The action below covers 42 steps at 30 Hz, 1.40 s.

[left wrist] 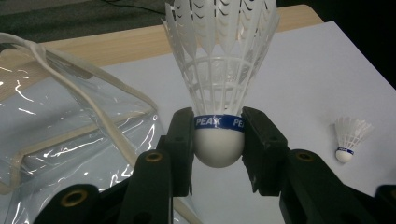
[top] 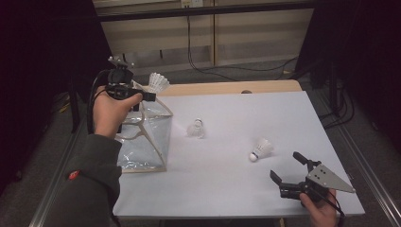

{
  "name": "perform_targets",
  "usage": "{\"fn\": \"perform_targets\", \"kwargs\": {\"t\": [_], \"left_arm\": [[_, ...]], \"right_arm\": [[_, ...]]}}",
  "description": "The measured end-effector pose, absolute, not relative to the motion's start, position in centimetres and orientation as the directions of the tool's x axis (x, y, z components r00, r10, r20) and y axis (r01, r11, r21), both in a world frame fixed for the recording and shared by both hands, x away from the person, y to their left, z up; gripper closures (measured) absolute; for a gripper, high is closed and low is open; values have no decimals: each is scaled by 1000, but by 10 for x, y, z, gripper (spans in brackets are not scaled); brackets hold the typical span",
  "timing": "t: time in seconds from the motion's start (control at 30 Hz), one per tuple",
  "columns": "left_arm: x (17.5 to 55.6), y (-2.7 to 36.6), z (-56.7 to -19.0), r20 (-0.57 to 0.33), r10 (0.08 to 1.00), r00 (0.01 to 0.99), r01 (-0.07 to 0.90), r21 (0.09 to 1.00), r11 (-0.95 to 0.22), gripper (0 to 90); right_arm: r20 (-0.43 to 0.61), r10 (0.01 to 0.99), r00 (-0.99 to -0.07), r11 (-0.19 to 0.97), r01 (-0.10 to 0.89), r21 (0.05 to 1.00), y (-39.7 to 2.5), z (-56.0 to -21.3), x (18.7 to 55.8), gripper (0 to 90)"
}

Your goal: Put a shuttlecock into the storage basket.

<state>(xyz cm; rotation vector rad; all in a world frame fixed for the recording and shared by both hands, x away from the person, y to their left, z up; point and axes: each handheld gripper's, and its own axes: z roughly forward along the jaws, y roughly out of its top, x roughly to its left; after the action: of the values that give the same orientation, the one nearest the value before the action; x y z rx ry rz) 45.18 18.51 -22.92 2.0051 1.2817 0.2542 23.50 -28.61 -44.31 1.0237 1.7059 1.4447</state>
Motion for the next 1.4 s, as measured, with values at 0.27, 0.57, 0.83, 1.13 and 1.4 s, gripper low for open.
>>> {"fn": "perform_targets", "kwargs": {"t": [0.27, 0.57, 0.83, 1.13, 1.4], "left_arm": [[455, 191, -228, -206, 862, 464, 709, 670, -221, 656], [459, 196, -226, -192, 873, 449, 709, 670, -218, 657], [461, 198, -226, -191, 876, 442, 713, 668, -214, 656], [463, 204, -226, -187, 884, 429, 717, 666, -207, 656], [466, 210, -226, -195, 890, 413, 721, 667, -188, 656]], "right_arm": [[-4, 885, -466, 80, 142, 987, -286, -443, 235, 5], [-2, 885, -465, 77, 142, 987, -286, -443, 235, 5], [-2, 885, -465, 77, 142, 987, -286, -443, 235, 5], [-1, 885, -465, 77, 143, 987, -287, -443, 235, 5], [-3, 885, -466, 78, 142, 987, -287, -443, 235, 5]]}}
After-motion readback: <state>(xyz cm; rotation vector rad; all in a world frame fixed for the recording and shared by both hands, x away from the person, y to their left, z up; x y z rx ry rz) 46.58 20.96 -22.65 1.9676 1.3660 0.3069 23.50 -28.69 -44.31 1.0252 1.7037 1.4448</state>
